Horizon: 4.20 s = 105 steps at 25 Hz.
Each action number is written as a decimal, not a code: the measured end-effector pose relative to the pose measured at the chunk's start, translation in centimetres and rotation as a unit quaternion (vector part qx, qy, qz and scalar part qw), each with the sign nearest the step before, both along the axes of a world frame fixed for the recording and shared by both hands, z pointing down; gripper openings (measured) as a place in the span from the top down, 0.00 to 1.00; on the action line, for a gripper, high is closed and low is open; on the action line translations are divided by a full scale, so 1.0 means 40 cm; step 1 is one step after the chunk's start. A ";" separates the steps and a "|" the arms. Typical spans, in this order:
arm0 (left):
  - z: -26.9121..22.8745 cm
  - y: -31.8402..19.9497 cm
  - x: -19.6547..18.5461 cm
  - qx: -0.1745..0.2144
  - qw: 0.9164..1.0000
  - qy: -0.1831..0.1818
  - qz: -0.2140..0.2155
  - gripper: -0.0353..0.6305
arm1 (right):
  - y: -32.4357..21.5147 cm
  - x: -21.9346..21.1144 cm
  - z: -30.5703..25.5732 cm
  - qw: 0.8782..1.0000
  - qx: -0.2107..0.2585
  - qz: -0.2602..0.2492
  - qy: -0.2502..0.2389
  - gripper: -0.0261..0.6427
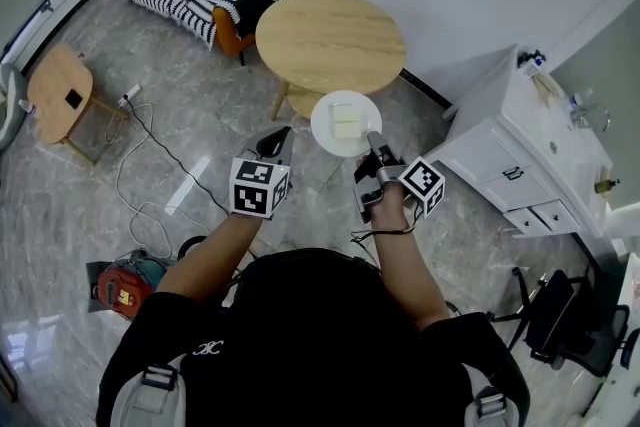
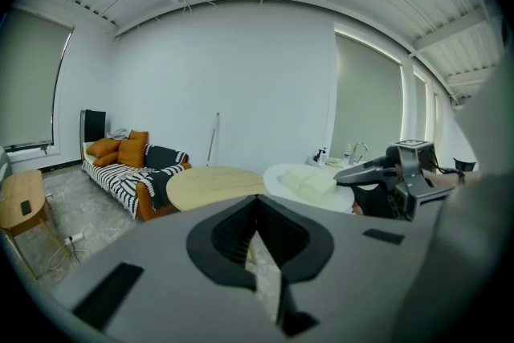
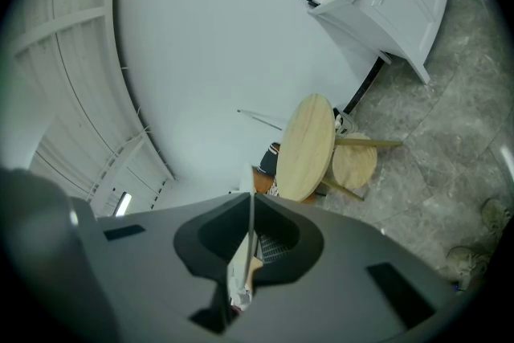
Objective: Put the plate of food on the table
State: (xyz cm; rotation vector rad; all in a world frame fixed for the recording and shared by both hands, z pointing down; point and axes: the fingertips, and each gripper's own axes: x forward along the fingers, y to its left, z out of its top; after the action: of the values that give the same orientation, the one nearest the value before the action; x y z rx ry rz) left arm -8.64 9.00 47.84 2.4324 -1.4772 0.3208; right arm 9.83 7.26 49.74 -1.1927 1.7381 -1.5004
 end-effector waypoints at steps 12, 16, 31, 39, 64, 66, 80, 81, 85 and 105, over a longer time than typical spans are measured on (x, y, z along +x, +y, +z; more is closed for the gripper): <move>0.021 -0.029 -0.088 -0.004 1.000 0.005 0.000 0.94 | -0.007 -0.089 0.016 1.000 -0.002 0.001 -0.003 0.93; 0.033 -0.034 -0.108 -0.010 1.000 0.003 0.003 0.94 | -0.015 -0.108 0.023 1.000 -0.004 0.004 -0.007 0.93; 0.047 -0.091 -0.111 -0.003 1.000 -0.013 0.007 0.94 | -0.082 -0.103 0.036 1.000 0.009 0.005 -0.019 0.93; 0.070 -0.181 -0.101 -0.002 1.000 -0.019 0.010 0.94 | -0.170 -0.085 0.074 0.999 0.009 0.010 -0.029 0.93; 0.143 -0.527 0.018 -0.025 0.999 -0.030 0.035 0.94 | -0.508 0.035 0.125 1.000 -0.007 0.018 -0.017 0.93; 0.138 -0.569 0.026 -0.027 0.999 -0.026 0.032 0.94 | -0.547 0.038 0.118 1.000 -0.008 0.013 -0.015 0.93; 0.133 -0.815 0.117 -0.047 0.999 -0.009 0.023 0.94 | -0.778 0.113 0.120 1.000 -0.023 -0.007 -0.009 0.93; 0.131 -0.831 0.126 -0.046 0.999 -0.009 0.023 0.94 | -0.796 0.121 0.120 1.000 -0.023 -0.009 -0.011 0.93; 0.121 -0.891 0.138 -0.046 0.999 -0.019 0.015 0.94 | -0.868 0.135 0.117 0.999 -0.023 -0.019 -0.022 0.93; 0.081 -1.121 0.183 -0.042 0.998 -0.029 -0.033 0.94 | -1.139 0.167 0.154 0.995 -0.037 -0.095 -0.012 0.93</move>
State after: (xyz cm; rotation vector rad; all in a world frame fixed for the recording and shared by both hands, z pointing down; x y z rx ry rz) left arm -1.31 -35.83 51.07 2.3215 -1.5313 0.4341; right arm 16.52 -38.28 55.90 -1.0641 1.8363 -1.6957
